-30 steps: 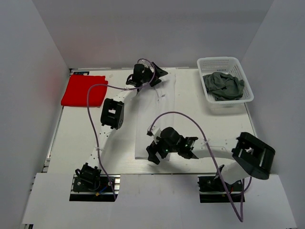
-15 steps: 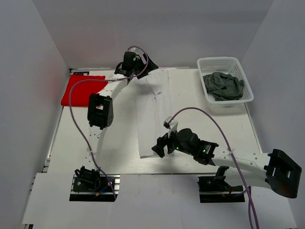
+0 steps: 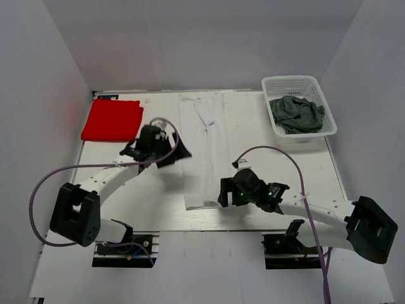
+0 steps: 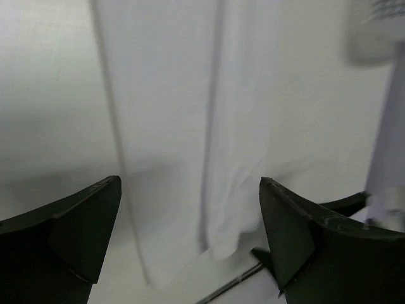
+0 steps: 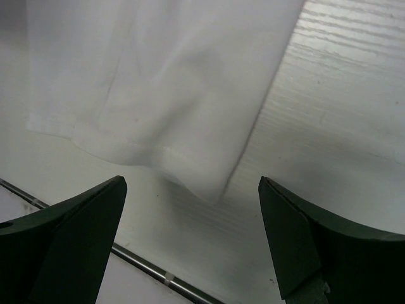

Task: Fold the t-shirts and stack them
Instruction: Grab the bottom of the folded rectangular tshirt with both arms

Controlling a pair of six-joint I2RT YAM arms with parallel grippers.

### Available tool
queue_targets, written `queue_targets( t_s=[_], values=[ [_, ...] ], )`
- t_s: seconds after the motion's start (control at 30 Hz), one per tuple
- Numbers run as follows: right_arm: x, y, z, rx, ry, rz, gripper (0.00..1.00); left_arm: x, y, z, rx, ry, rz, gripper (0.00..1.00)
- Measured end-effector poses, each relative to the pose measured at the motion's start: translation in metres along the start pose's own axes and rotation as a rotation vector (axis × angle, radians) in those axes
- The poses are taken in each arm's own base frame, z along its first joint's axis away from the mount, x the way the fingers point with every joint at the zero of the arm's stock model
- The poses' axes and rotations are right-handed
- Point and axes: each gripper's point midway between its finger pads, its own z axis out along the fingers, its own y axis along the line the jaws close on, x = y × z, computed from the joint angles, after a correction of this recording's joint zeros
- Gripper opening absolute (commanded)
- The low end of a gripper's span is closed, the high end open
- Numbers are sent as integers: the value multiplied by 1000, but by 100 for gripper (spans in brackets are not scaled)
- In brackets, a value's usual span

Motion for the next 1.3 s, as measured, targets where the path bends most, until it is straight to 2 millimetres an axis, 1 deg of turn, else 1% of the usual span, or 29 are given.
queue_targets(
  t_s=[0.07,0.1,0.13,0.17,0.2,0.23,0.27,0.4,0.43,0.47,0.53,0.57,0.63,0.67,0.7,0.77,0.8,0.83,0.87,0.9,0.93,0.97,1.0,1.03,1.07,1.1,1.2,1.3],
  values=[
    [2,-5,-2,8,21,29,90,59,37,2,-100,149,-51,100],
    [2,-6,-3,7,25,42,90,86,51,-2,-136,215,-71,100],
    [1,-6,-4,0,30,52,90,110,61,-8,-164,275,-87,100],
    [2,-6,-4,-8,38,59,90,131,68,-15,-177,326,-97,100],
    [2,-6,-4,-15,46,68,90,144,71,-21,-182,360,-103,100],
    [2,-6,-4,-23,55,76,86,158,71,-27,-173,397,-97,100],
    [3,-6,-4,-29,63,80,84,168,68,-31,-150,422,-89,100],
    [10,-11,1,-27,116,106,83,195,56,-43,-80,491,-42,100],
    [12,-13,3,-25,133,114,80,200,53,-44,-67,508,-33,98],
    [15,-15,5,-24,152,118,78,204,50,-44,-53,523,-23,93],
    [13,-13,7,-37,165,132,76,211,45,-44,-36,549,-10,88],
    [13,-12,8,-45,175,136,75,214,45,-44,-33,559,-5,84],
    [12,-8,11,-65,193,141,71,218,45,-42,-36,572,-1,75],
    [11,-7,13,-75,201,142,66,219,46,-41,-48,575,4,72],
    [11,-5,14,-86,210,140,64,219,47,-40,-59,579,3,65],
    [13,-4,16,-97,229,142,60,218,49,-37,-86,584,5,62],
    [13,-4,16,-101,234,144,56,218,50,-35,-95,588,4,51],
    [14,-3,16,-107,239,143,55,218,51,-34,-104,591,-2,45],
    [14,-4,16,-105,244,143,55,218,53,-31,-122,587,0,42],
    [15,-5,16,-107,250,146,49,218,55,-29,-134,592,-5,39],
    [16,-5,15,-108,253,141,44,219,55,-27,-142,598,-12,29],
    [18,-6,15,-106,260,137,41,218,55,-26,-151,601,-14,23],
    [20,-7,14,-103,270,137,31,219,57,-24,-163,601,-12,16],
    [22,-8,13,-100,279,136,23,219,58,-23,-173,602,-11,0],
    [23,-8,13,-101,285,132,14,219,58,-23,-179,601,-17,0],
    [24,-8,14,-100,291,133,0,218,58,-24,-183,597,-12,0],
    [29,-9,15,-105,316,125,0,215,60,-25,-201,572,7,0],
    [26,-8,16,-110,313,115,0,208,61,-26,-211,529,30,0]
  ],
)
